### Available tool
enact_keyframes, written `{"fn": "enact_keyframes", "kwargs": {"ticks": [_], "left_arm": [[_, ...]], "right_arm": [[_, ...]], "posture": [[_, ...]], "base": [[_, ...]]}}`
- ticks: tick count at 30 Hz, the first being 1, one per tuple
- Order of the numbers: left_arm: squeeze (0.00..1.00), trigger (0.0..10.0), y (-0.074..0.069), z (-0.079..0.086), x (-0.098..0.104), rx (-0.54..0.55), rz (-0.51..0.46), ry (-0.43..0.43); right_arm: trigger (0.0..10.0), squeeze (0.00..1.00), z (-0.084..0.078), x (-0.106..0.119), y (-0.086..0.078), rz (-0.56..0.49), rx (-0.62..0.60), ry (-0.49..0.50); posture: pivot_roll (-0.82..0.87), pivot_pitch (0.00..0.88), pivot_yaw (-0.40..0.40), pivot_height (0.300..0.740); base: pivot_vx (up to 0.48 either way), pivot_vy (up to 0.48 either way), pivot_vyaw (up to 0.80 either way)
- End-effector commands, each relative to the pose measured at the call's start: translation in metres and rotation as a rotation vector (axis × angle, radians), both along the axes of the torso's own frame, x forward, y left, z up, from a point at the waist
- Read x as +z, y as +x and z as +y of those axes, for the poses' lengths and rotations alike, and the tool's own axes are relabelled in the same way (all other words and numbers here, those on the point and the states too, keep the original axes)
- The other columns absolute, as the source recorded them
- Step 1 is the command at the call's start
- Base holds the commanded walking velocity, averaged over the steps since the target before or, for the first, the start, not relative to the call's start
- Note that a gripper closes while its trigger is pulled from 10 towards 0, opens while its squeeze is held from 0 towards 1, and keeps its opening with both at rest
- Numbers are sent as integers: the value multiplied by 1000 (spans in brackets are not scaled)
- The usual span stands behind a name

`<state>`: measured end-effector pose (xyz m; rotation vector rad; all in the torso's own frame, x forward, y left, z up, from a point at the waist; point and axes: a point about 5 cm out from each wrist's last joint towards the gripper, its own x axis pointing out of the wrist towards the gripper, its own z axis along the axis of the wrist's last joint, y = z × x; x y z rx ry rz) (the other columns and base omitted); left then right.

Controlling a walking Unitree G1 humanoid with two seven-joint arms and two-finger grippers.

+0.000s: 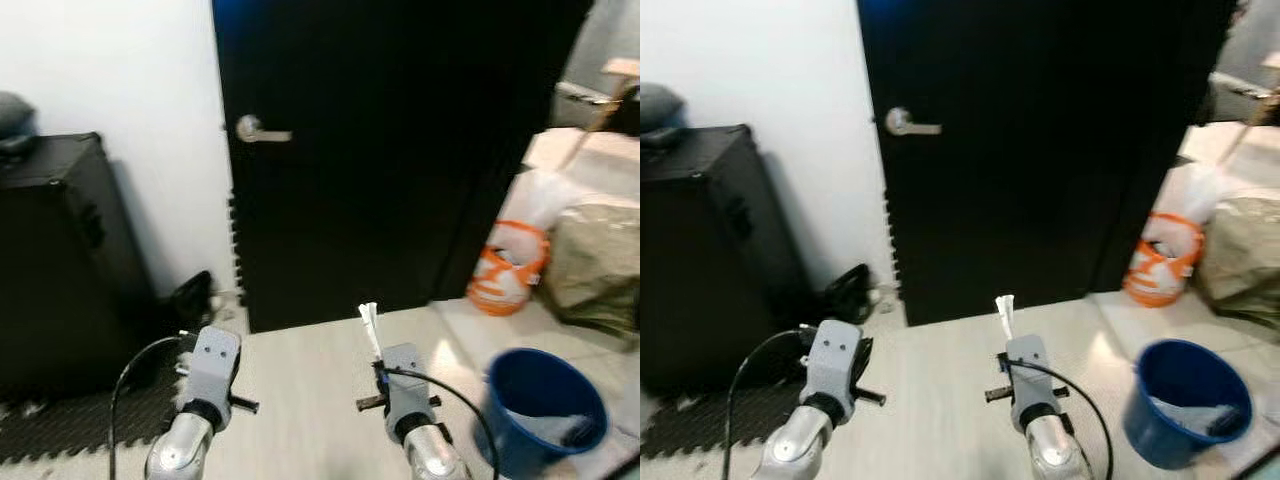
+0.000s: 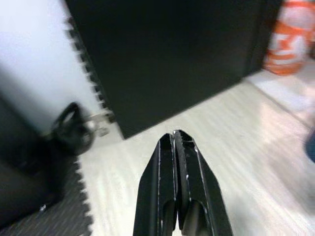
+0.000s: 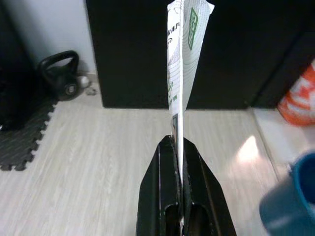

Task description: Clean up the room

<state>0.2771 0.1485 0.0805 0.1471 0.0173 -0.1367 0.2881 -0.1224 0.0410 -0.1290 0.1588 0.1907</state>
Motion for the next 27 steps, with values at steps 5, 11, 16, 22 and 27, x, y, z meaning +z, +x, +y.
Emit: {"fn": "enact_keyframes", "kwargs": {"ticks": [5, 11, 16, 22, 27], "left_arm": [[0, 10000, -1, 2, -5, 25, 28, -28], [0, 10000, -1, 3, -6, 38, 37, -32], [0, 10000, 0, 4, -8, 53, 60, -28], [0, 10000, 1, 3, -7, 56, 53, -35], [0, 10000, 1, 3, -7, 56, 52, -35]], "right_arm": [[10000, 0, -4, -5, -2, 21, -8, -9], [10000, 0, -5, -5, -2, 21, -8, -11], [10000, 0, -6, -4, -2, 20, -9, -14], [10000, 0, -7, -4, -2, 20, -10, -17], [10000, 0, -7, -4, -2, 21, -10, -19]], "posture": [[65, 85, 10, 740], [65, 86, 9, 740], [63, 87, 9, 740], [58, 88, 8, 740], [57, 90, 6, 740]], "base": [[0, 0, -800], [0, 0, -800], [0, 0, -800], [0, 0, -800], [0, 0, -800]]}}
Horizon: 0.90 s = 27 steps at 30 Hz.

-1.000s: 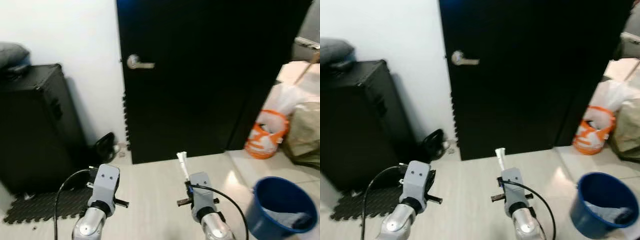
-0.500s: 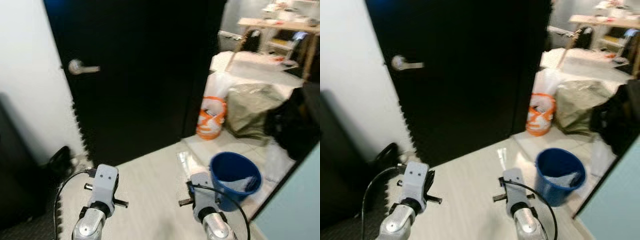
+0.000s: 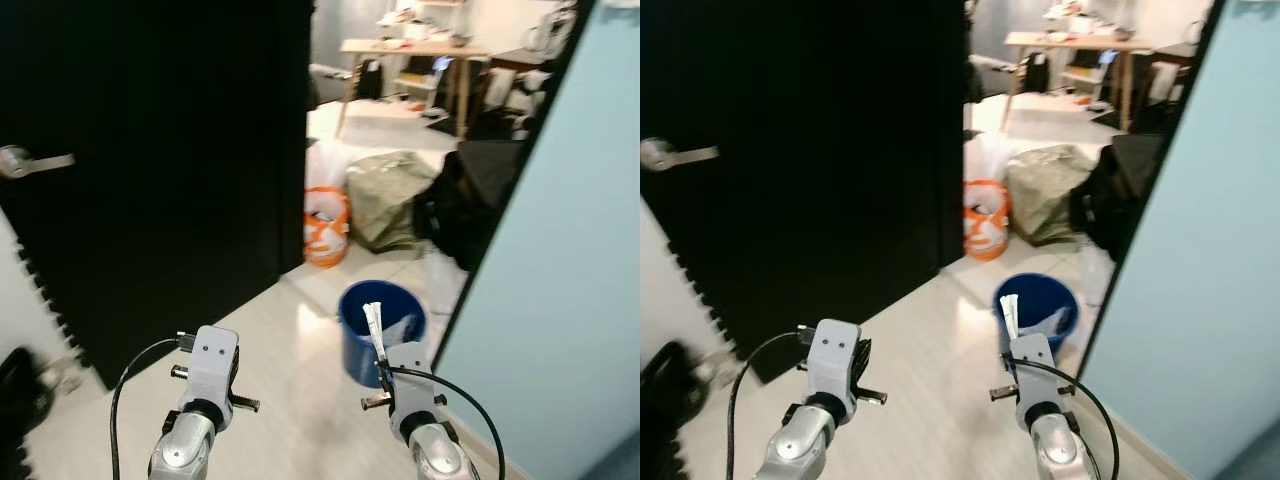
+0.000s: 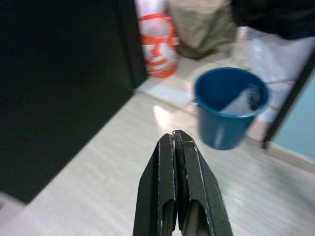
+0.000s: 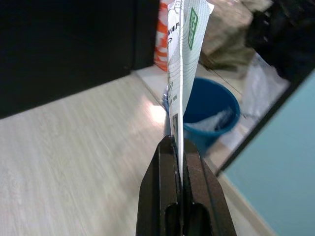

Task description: Clean up the room

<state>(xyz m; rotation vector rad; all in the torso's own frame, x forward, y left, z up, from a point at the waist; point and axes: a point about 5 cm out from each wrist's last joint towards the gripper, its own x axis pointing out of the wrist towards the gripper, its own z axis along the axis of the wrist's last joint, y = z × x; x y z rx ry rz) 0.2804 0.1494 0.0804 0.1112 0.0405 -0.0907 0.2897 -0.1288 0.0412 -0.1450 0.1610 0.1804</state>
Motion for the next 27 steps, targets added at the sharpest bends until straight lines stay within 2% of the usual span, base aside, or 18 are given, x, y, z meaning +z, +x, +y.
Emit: {"fn": "enact_keyframes", "kwargs": {"ticks": [1, 7, 12, 22, 27], "left_arm": [[0, 10000, -2, 2, -7, 9, 30, -2], [0, 10000, -2, 1, -7, 17, 31, -3], [0, 10000, -2, 2, -6, 39, 18, -34], [0, 10000, -1, 3, -5, 61, 8, -37], [0, 10000, -2, 4, -2, 64, -13, -36]], "right_arm": [[10000, 0, -1, -5, -3, 21, -1, -4], [10000, 0, -2, -5, -2, 25, 5, -8], [10000, 0, 0, -6, -2, 38, 36, -29], [10000, 0, 2, -7, -2, 41, 54, -39], [10000, 0, 3, -7, -1, 45, 61, -38]], "posture": [[56, 89, 6, 740], [49, 90, -3, 740], [49, 91, -11, 740], [51, 85, -28, 740], [53, 84, -31, 740]], "base": [[0, 0, -800], [0, 0, -800], [0, 0, 0], [0, 0, 0], [294, 0, 0]]}}
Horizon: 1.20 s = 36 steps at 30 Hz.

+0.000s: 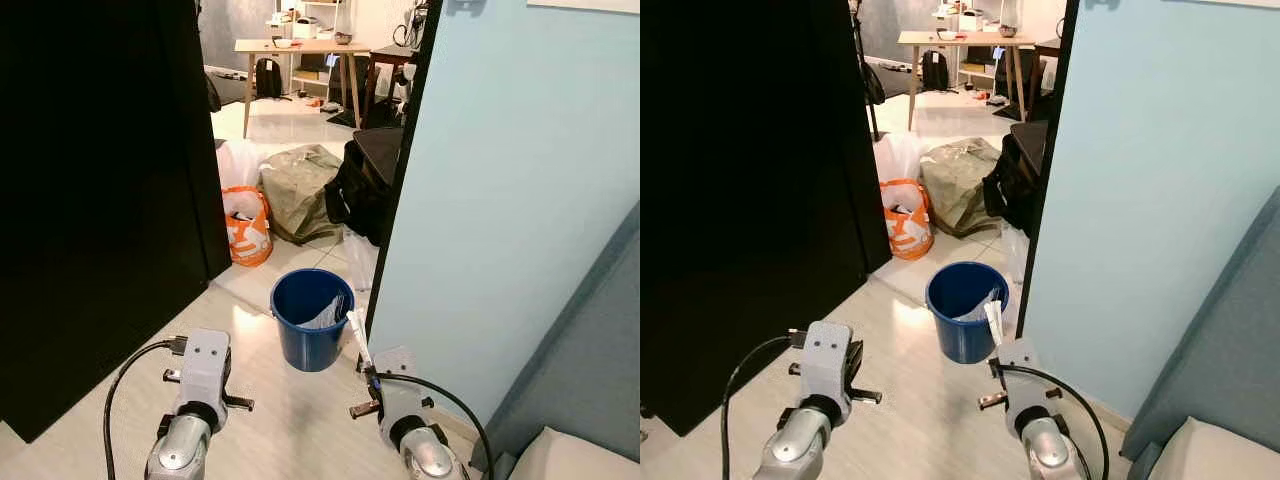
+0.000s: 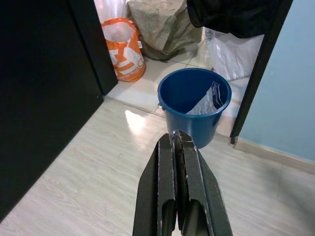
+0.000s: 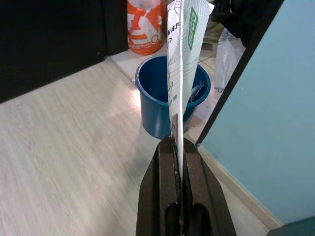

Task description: Clean up the room

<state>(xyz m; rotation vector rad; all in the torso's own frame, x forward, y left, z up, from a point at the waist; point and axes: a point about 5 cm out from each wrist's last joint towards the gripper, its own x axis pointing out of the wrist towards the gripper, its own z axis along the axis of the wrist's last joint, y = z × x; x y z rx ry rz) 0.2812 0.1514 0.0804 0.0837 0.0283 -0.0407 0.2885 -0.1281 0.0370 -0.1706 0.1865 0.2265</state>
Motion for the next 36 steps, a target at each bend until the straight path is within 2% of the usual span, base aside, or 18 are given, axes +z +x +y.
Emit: {"fn": "enact_keyframes", "kwargs": {"ticks": [1, 36], "left_arm": [[0, 10000, -3, 2, -2, 14, 1, -9], [0, 10000, -5, 9, 0, 33, -24, 0]], "right_arm": [[10000, 0, 2, -3, 0, 19, 15, -14], [10000, 0, 8, -4, 1, 27, 36, -8]], "posture": [[53, 84, -31, 740], [68, 75, -41, 740]], "base": [[341, 0, 0], [381, 0, 0]]}}
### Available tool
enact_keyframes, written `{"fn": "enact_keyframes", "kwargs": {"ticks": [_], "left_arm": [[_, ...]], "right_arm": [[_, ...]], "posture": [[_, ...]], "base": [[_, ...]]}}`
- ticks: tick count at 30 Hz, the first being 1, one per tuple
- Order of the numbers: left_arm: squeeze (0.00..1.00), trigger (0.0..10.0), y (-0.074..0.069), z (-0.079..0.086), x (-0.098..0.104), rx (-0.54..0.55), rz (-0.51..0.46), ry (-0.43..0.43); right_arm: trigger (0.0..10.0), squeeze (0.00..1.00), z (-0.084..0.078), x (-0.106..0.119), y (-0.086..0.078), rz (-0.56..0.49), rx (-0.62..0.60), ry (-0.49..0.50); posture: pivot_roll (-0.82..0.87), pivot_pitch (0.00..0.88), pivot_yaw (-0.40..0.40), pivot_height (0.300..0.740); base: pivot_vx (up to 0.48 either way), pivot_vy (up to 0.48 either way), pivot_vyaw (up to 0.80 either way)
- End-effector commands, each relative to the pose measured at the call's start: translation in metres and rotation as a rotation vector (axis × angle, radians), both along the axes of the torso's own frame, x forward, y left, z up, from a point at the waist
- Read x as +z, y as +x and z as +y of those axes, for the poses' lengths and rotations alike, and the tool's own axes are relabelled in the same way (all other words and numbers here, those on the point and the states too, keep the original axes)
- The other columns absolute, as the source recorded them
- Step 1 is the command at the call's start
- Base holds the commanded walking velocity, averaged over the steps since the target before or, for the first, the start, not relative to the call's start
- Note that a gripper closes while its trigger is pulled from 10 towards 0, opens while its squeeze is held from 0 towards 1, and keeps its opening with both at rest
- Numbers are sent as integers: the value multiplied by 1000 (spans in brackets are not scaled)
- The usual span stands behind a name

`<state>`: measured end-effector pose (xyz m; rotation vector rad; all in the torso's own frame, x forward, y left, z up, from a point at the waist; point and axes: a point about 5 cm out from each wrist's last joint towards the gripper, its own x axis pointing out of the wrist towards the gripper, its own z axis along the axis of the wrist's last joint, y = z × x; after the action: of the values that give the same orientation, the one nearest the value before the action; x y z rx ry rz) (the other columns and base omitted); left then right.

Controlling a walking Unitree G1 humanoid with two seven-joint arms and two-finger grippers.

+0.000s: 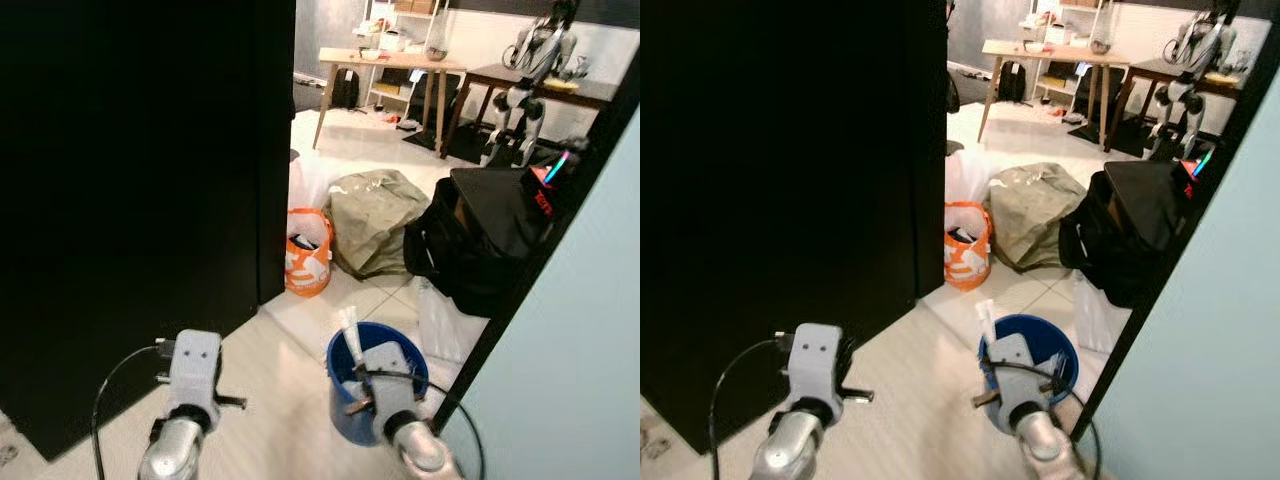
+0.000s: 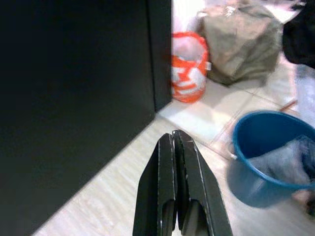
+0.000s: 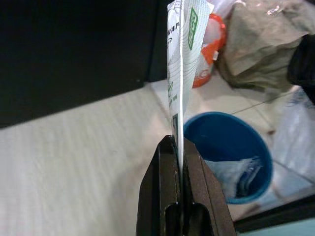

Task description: Clean up the room

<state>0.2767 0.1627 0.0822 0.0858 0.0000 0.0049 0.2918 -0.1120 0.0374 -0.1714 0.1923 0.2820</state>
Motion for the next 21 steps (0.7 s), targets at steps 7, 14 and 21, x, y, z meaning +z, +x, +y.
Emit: {"fn": "enact_keyframes", "kwargs": {"ticks": [7, 14, 21], "left_arm": [[0, 10000, -1, -1, -2, -15, 11, 2], [0, 10000, -1, -2, -2, -20, 11, 4], [0, 10000, 0, -1, -2, -27, 14, 8]], "right_arm": [[10000, 0, -10, -7, -4, 33, -35, -4], [10000, 0, -10, -8, -5, 37, -37, 1], [10000, 0, -10, -11, -7, 51, -43, -2]], "posture": [[67, 79, -35, 740], [66, 79, -32, 740], [69, 83, -24, 740]], "base": [[371, 0, -114], [362, 0, -800], [351, 0, 0]]}}
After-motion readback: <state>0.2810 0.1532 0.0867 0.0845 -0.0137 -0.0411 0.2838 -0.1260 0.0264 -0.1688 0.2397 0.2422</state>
